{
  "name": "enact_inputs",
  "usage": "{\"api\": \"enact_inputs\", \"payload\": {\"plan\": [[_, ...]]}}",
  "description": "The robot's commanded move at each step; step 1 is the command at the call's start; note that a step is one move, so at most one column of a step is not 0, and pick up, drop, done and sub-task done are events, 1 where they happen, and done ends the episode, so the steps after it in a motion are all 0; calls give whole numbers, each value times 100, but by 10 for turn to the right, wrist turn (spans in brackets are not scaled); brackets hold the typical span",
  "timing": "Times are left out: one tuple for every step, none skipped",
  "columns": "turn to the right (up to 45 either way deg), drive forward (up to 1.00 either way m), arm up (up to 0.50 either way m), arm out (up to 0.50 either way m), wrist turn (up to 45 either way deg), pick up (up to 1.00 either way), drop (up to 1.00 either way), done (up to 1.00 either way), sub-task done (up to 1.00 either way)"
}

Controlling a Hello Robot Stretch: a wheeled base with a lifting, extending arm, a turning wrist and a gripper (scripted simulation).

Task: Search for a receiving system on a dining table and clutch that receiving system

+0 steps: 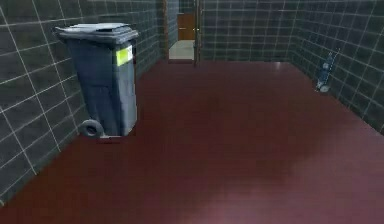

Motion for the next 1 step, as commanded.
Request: {"api": "enact_inputs", "payload": {"plan": [[0,100,0,0,0,0,0,0,0]]}}
